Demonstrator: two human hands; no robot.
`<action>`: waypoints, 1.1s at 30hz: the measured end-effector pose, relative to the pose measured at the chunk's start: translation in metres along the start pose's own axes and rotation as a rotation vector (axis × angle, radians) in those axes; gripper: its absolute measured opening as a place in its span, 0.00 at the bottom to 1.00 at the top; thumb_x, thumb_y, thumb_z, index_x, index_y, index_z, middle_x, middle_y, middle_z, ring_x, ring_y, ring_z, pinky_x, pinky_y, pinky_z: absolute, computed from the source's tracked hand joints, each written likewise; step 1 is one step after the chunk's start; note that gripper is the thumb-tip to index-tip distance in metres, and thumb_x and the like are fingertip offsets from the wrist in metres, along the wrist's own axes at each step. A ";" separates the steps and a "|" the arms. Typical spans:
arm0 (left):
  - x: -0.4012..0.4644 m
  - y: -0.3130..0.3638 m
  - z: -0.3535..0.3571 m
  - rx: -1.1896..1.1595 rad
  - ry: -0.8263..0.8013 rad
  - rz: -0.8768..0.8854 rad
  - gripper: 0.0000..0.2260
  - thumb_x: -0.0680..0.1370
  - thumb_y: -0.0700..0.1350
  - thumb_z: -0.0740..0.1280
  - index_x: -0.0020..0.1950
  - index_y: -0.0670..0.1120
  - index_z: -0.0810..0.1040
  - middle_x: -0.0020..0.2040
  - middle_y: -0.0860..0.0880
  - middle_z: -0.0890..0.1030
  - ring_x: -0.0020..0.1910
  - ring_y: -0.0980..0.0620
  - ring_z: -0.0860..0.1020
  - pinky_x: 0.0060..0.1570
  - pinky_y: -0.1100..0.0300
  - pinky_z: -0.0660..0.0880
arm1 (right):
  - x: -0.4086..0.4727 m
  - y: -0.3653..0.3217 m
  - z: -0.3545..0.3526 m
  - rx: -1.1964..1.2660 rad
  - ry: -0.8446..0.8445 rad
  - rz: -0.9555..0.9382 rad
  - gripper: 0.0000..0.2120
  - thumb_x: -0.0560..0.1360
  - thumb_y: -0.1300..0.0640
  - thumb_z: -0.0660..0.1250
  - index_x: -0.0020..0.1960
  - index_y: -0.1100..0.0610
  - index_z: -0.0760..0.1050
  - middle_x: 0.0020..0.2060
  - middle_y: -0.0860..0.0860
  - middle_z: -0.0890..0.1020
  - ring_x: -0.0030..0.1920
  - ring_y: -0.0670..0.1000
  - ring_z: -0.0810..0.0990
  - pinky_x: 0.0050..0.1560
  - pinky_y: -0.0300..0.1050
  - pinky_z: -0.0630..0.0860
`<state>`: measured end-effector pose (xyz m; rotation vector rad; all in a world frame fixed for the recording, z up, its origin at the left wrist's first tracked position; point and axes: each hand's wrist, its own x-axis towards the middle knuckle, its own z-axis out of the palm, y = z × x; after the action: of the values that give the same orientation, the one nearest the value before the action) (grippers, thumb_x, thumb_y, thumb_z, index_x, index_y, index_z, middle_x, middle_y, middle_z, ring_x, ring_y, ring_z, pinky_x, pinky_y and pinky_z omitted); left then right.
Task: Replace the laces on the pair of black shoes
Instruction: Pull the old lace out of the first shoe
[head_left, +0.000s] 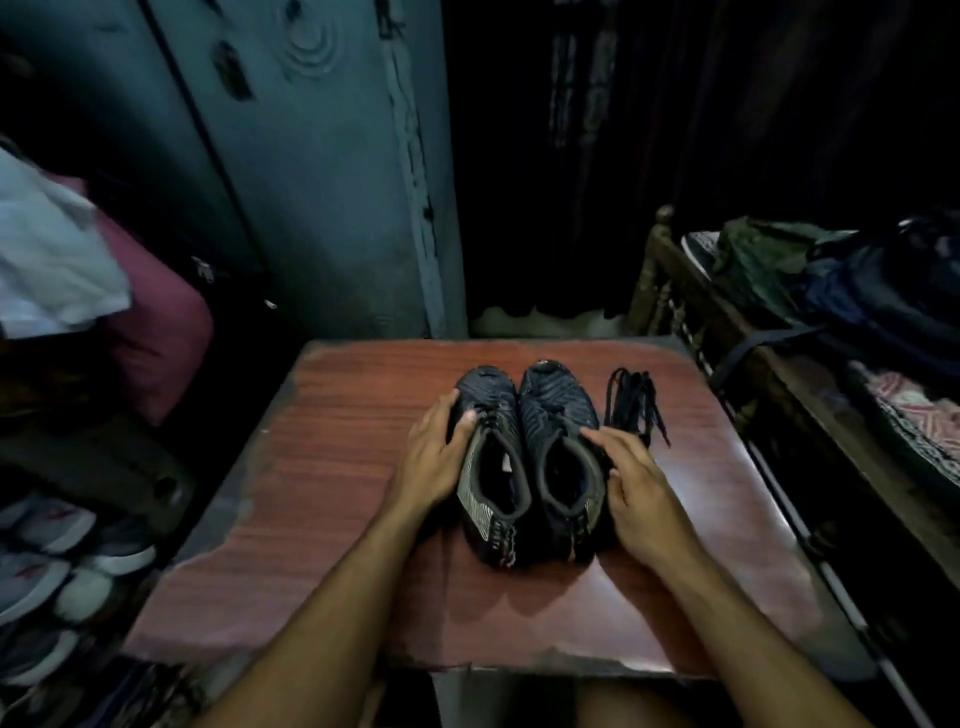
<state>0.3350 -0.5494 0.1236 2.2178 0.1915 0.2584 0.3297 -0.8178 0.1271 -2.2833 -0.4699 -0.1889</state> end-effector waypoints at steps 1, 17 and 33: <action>-0.006 0.004 -0.002 0.006 -0.004 -0.004 0.31 0.81 0.68 0.53 0.81 0.54 0.63 0.80 0.50 0.66 0.79 0.50 0.63 0.78 0.45 0.60 | -0.002 -0.001 -0.003 -0.008 -0.006 -0.009 0.33 0.76 0.75 0.57 0.74 0.48 0.71 0.72 0.46 0.69 0.70 0.46 0.69 0.63 0.24 0.61; -0.085 0.033 0.020 0.084 0.076 -0.039 0.28 0.84 0.62 0.54 0.82 0.53 0.59 0.81 0.49 0.63 0.80 0.48 0.60 0.79 0.49 0.55 | -0.051 0.015 -0.042 -0.008 -0.085 -0.058 0.27 0.80 0.72 0.58 0.72 0.50 0.75 0.72 0.47 0.71 0.70 0.43 0.68 0.66 0.21 0.57; -0.091 0.065 0.005 -0.078 -0.067 0.508 0.21 0.81 0.53 0.61 0.75 0.55 0.72 0.79 0.57 0.66 0.81 0.57 0.57 0.81 0.43 0.49 | -0.137 -0.088 -0.054 -0.010 -0.011 0.099 0.35 0.68 0.27 0.61 0.72 0.40 0.66 0.69 0.38 0.65 0.71 0.41 0.64 0.68 0.42 0.67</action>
<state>0.2510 -0.6134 0.1611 2.1618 -0.4190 0.4569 0.1702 -0.8393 0.1851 -2.3117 -0.3615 -0.1300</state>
